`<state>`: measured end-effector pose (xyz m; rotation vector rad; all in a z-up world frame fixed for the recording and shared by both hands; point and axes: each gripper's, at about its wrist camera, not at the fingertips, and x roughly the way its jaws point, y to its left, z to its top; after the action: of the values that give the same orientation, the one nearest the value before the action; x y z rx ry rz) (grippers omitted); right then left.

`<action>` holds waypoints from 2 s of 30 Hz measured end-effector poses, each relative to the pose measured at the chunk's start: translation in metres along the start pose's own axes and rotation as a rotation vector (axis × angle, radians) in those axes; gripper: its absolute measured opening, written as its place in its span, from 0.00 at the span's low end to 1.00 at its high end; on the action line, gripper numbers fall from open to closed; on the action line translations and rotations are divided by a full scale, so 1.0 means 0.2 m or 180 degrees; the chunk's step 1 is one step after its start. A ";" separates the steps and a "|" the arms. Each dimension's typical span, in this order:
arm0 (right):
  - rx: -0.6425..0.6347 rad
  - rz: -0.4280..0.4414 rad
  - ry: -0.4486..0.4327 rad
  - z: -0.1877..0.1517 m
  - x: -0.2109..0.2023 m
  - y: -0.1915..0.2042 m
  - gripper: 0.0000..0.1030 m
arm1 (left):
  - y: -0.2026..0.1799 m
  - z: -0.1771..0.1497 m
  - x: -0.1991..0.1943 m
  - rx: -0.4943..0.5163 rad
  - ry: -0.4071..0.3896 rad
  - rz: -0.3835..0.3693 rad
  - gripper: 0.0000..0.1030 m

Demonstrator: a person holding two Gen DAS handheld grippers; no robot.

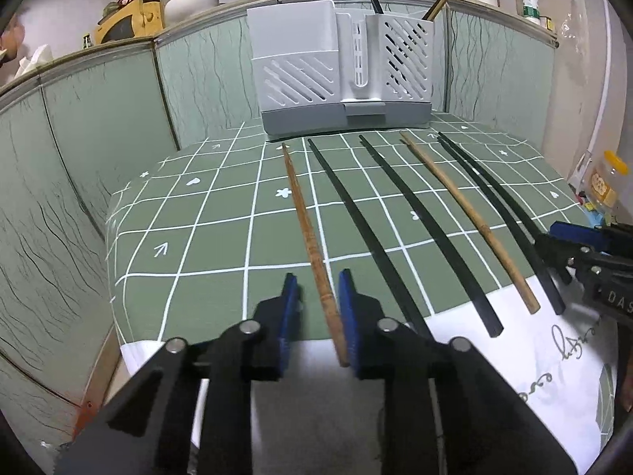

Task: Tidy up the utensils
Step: 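Close the left tool on a wooden chopstick while the right tool grasps a black chopstick, then lift both held chopsticks and carry them above the white holder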

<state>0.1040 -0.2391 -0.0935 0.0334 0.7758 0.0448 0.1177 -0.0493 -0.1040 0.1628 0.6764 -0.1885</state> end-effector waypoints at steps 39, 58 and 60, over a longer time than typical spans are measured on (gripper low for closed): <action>0.0026 0.0032 -0.0298 0.19 -0.37 -0.19 0.06 | 0.26 0.27 -0.34 -0.0171 -0.0192 -0.0429 0.07; -0.0102 0.0137 -0.0661 0.46 -0.63 -0.20 0.06 | 0.40 0.56 -0.54 -0.0162 -0.0474 -0.0481 0.07; -0.0081 0.0146 -0.0695 0.48 -0.65 -0.20 0.06 | 0.40 0.59 -0.55 -0.0169 -0.0492 -0.0506 0.07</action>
<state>0.0795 -0.2878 0.0632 0.0315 0.5561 0.0929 0.1222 0.0167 0.0633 0.0426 0.5398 -0.3321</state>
